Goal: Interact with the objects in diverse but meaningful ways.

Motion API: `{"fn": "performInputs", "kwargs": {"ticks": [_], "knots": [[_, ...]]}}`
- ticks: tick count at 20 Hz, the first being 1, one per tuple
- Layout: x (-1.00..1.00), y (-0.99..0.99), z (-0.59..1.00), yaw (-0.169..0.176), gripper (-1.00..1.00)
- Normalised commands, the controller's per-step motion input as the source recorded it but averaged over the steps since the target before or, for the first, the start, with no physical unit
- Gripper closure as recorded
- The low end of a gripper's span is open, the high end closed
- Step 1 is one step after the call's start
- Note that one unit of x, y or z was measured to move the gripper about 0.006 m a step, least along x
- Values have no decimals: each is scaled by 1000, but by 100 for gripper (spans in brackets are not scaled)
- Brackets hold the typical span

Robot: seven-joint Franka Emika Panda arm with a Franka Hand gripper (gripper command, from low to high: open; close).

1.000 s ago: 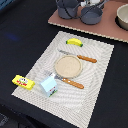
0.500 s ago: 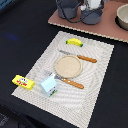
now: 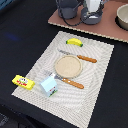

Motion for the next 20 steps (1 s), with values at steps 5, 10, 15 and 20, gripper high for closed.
{"fn": "performInputs", "kwargs": {"ticks": [5,10,15,20], "knots": [[-149,98,1000,-32,-100],[-194,-18,781,-16,-100],[-227,-212,245,-14,-100],[-240,-363,5,-3,-100]]}}
